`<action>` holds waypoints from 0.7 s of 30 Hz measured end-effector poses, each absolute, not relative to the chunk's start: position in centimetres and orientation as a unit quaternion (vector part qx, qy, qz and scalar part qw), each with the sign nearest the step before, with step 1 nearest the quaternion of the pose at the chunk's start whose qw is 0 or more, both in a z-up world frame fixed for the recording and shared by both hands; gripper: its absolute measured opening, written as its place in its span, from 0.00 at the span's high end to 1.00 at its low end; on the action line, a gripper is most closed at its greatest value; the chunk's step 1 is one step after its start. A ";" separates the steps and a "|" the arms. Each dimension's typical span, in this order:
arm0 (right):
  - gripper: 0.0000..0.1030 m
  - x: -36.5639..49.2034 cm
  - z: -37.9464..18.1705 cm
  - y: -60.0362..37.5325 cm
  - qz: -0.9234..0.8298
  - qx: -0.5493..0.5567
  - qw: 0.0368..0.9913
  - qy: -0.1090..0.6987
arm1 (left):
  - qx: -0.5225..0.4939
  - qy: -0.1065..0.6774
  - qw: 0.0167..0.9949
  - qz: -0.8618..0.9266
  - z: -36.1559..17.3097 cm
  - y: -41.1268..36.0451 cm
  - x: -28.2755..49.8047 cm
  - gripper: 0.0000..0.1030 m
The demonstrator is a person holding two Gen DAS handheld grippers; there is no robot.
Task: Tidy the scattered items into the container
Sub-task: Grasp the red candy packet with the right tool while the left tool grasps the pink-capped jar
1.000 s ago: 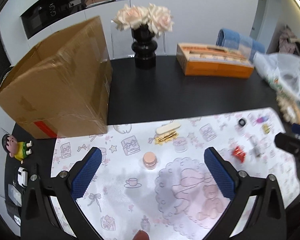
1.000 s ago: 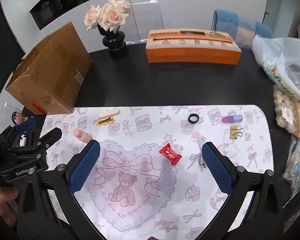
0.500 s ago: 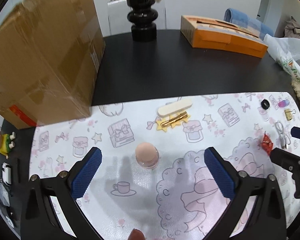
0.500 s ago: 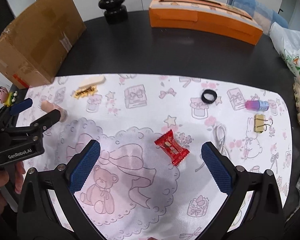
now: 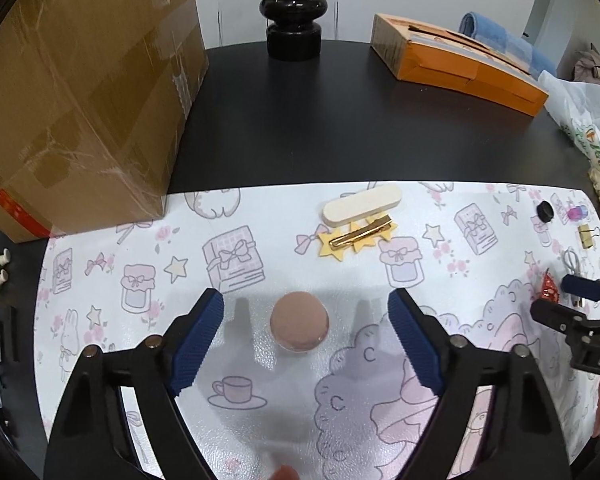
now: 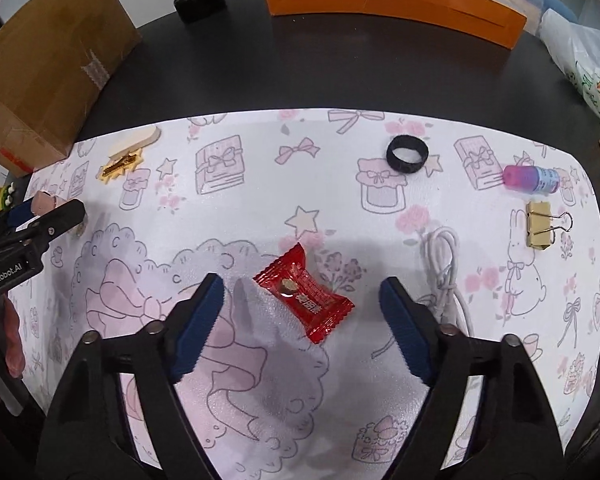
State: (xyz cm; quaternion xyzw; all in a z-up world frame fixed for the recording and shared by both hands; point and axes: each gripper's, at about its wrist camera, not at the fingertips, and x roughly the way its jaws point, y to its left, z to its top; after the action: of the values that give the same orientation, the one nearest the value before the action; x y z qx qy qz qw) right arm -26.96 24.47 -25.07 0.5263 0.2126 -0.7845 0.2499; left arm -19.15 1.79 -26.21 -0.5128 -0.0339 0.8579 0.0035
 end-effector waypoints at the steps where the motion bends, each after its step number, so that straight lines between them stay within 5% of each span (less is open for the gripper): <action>1: 0.25 -26.9 -25.1 24.4 -0.786 0.521 0.251 0.220 | -0.513 -0.034 0.004 0.858 -26.3 1.8 -19.2 0.26; 6: 0.43 -26.5 -25.1 24.1 -0.793 0.500 0.236 0.257 | -0.523 -0.031 0.004 0.851 -26.9 1.6 -19.4 0.44; 10: 0.72 -26.4 -24.6 24.6 -0.795 0.496 0.228 0.264 | -0.533 -0.030 0.006 0.846 -27.3 1.4 -19.5 0.63; 13: 0.74 -26.4 -24.4 24.6 -0.793 0.499 0.227 0.267 | -0.535 -0.029 0.009 0.844 -27.4 1.4 -19.5 0.73; 21: 0.75 -25.5 -25.0 23.7 -0.784 0.502 0.239 0.274 | -0.529 -0.024 0.017 0.848 -27.1 1.9 -19.2 0.74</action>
State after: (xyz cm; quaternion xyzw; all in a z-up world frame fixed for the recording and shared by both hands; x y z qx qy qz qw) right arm -25.47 23.75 -25.04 0.5023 0.2743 -0.7845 0.2388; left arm -19.20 1.88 -27.06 -0.5294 -0.0244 0.8479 0.0165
